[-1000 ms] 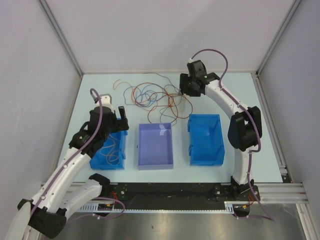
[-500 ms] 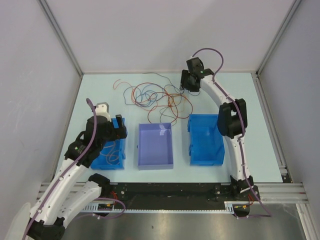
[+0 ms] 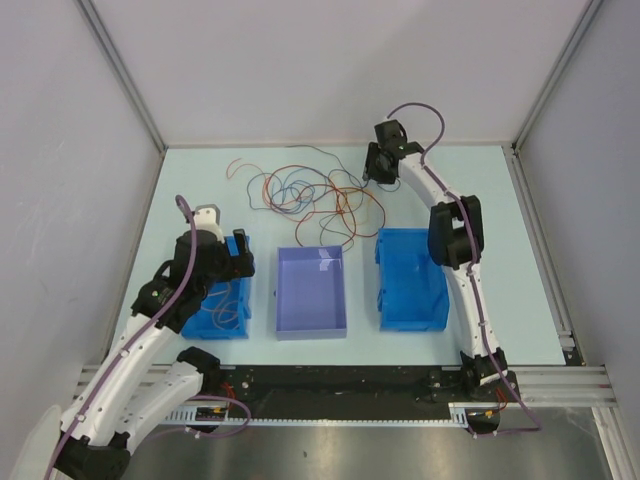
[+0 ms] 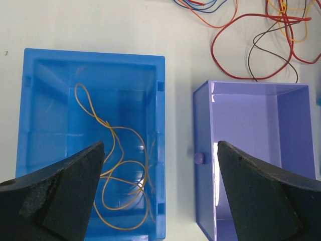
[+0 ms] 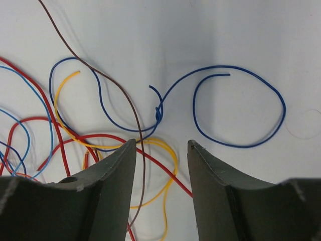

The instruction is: Untangle the cables

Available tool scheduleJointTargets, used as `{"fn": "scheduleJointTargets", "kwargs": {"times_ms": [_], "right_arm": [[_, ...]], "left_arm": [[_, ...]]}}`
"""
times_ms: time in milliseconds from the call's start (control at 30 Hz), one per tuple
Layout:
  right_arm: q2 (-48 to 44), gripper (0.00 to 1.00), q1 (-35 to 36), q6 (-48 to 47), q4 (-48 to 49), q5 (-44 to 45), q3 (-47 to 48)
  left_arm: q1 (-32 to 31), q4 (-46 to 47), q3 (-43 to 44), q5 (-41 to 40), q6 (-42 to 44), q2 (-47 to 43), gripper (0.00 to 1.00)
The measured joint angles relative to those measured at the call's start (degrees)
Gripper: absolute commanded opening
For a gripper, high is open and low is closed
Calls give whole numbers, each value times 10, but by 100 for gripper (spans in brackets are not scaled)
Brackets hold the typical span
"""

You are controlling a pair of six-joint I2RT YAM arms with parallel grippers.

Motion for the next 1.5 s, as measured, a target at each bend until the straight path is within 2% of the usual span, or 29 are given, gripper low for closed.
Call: {"fn": "scheduleJointTargets", "kwargs": {"times_ms": [200, 800, 900, 1033, 1067, 1200, 1500], "right_arm": [[24, 42, 6, 1, 29, 1, 25], [61, 40, 7, 1, 66, 32, 69], [71, 35, 7, 0, 68, 35, 72], [86, 20, 7, -2, 70, 37, 77], [87, 14, 7, -1, 70, 38, 77], [88, 1, 9, -3, 71, 43, 78], [87, 0, 16, -12, 71, 57, 79]], "left_arm": [[0, 1, 0, 0, 0, 2, 100], [1, 3, 0, 0, 0, 14, 100], [2, 3, 0, 0, 0, 16, 100], [3, 3, 0, 0, 0, 16, 100], [4, 3, 0, 0, 0, 16, 100], [5, 3, 0, 0, 0, 18, 100], [7, 3, 0, 0, 0, 20, 100]]}}
